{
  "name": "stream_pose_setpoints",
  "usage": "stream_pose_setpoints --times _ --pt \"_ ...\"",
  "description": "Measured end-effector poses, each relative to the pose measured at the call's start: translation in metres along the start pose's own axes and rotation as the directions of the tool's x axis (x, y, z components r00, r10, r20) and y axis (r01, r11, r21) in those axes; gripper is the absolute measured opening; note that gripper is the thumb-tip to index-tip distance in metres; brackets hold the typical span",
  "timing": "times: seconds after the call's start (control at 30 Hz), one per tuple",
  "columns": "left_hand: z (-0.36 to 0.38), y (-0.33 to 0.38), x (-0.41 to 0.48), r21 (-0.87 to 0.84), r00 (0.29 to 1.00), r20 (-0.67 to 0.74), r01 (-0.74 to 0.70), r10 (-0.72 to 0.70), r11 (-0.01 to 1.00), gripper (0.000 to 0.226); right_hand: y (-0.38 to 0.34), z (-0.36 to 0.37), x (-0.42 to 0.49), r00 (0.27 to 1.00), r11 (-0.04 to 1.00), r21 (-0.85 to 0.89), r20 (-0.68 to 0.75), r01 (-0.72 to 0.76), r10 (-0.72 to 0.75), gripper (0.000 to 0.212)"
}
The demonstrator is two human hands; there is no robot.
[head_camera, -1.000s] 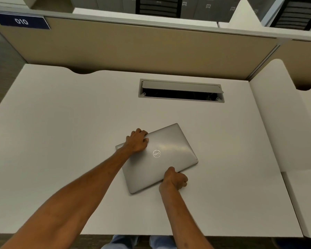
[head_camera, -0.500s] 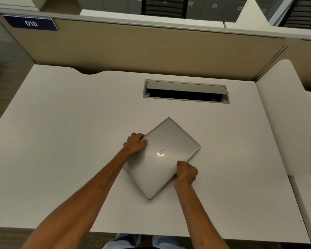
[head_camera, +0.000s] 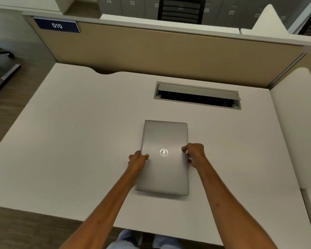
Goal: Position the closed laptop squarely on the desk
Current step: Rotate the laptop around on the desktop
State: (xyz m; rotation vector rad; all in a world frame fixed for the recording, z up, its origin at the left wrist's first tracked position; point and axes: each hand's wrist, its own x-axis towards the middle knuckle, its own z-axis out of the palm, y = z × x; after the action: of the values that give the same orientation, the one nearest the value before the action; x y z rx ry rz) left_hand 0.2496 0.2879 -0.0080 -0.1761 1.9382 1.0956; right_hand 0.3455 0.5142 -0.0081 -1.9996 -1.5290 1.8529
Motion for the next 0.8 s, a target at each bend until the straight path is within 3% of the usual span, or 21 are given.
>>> stream_pose_setpoints --times 0.17,0.53,0.7,0.8 --pt "0.020 -0.023 -0.014 -0.158 0.999 -0.019 0.028 -0.031 0.987 0.046 -0.014 0.004 0.010 0.998 0.984 -0.169 0.033 0.055 -0.051 0.023" --pt "0.048 -0.034 -0.030 -0.339 0.997 -0.035 0.056 -0.072 0.939 0.031 -0.024 0.010 0.010 0.979 0.942 -0.272 0.012 0.198 -0.202 0.028" --pt "0.047 -0.037 -0.029 -0.312 0.997 -0.026 0.061 -0.072 0.948 0.034 -0.020 0.012 0.003 0.960 0.917 -0.298 -0.012 0.265 -0.281 0.030" --pt "0.038 -0.035 -0.027 -0.123 0.999 -0.022 0.026 -0.029 0.992 0.040 -0.015 0.015 -0.004 0.947 0.912 -0.291 -0.055 0.287 -0.316 0.033"
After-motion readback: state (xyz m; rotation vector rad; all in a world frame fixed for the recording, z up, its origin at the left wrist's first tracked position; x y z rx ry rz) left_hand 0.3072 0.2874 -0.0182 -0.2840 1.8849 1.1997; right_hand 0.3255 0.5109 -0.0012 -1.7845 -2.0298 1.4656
